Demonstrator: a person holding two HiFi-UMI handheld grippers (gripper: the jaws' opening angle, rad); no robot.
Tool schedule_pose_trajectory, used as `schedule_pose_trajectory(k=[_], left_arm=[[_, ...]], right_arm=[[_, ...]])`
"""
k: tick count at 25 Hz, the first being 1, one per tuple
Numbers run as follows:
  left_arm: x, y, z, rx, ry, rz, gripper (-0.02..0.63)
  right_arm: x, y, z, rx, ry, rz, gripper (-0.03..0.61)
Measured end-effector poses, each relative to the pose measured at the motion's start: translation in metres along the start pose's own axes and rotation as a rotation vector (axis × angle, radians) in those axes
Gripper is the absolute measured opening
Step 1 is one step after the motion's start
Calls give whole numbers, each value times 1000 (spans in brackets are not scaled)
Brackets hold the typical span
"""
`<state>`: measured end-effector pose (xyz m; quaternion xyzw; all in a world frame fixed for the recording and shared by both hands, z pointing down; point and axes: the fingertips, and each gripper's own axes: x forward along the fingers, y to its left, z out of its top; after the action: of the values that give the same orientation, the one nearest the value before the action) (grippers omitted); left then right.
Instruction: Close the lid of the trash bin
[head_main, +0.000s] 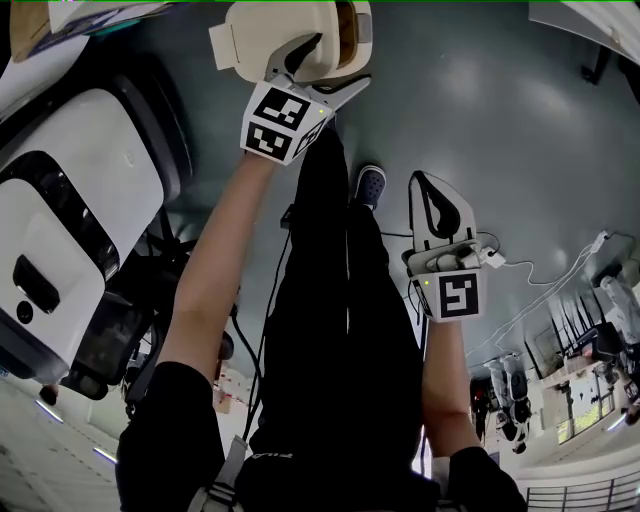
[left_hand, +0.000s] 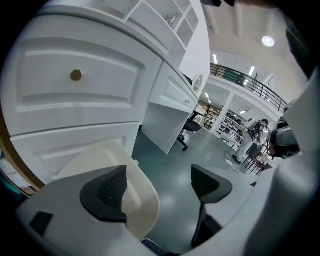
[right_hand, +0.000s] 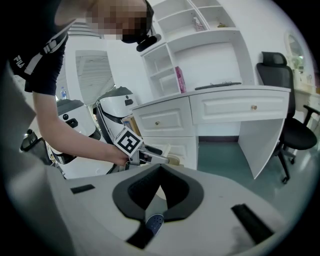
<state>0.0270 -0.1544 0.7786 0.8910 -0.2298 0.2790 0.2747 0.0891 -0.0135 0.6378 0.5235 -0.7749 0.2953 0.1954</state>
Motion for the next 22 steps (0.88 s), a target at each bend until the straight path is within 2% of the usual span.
schedule_pose_trajectory(k=[13,22], left_arm=[[71,2,-43,24,147,-42,410],[91,18,-62,1,172,-3,324]], right_arm=[[6,-12,-15,35,10,-1,5],[10,-10,-28,79,25,5,5]])
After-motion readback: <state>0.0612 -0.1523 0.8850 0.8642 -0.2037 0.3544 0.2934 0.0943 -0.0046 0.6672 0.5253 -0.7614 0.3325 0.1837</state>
